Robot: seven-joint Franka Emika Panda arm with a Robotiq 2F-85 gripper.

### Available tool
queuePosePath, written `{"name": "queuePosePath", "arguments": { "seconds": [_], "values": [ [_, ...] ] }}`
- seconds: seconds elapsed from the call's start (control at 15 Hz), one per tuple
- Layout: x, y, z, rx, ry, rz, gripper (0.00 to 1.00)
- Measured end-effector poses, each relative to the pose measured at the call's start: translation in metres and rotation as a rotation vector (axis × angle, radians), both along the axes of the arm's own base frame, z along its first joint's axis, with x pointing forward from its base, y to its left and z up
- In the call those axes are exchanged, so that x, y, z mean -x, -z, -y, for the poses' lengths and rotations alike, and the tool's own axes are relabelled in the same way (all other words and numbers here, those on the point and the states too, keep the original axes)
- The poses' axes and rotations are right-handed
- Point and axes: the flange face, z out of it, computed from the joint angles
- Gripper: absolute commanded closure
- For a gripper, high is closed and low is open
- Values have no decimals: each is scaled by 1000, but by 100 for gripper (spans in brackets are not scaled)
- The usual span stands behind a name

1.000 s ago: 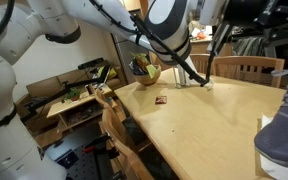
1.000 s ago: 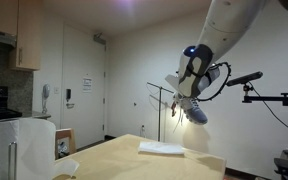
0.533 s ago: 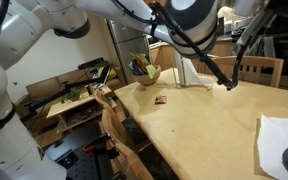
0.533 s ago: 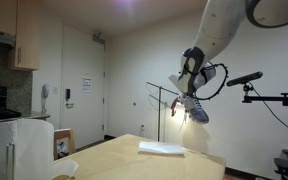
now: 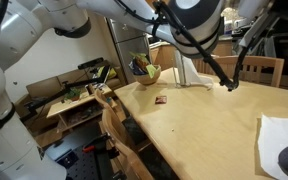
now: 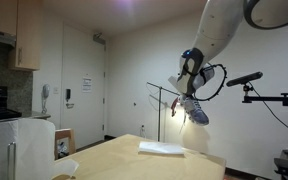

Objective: Put the shoe on the rack.

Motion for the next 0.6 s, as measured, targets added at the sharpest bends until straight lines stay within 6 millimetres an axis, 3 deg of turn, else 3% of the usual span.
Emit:
{"name": "queuePosePath", "arguments": {
  "seconds": [0.2,0.6],
  "values": [
    [-9,-13,28,-57,90,40,98],
    [-24,-43,111,-162,364,156,98]
  ]
}}
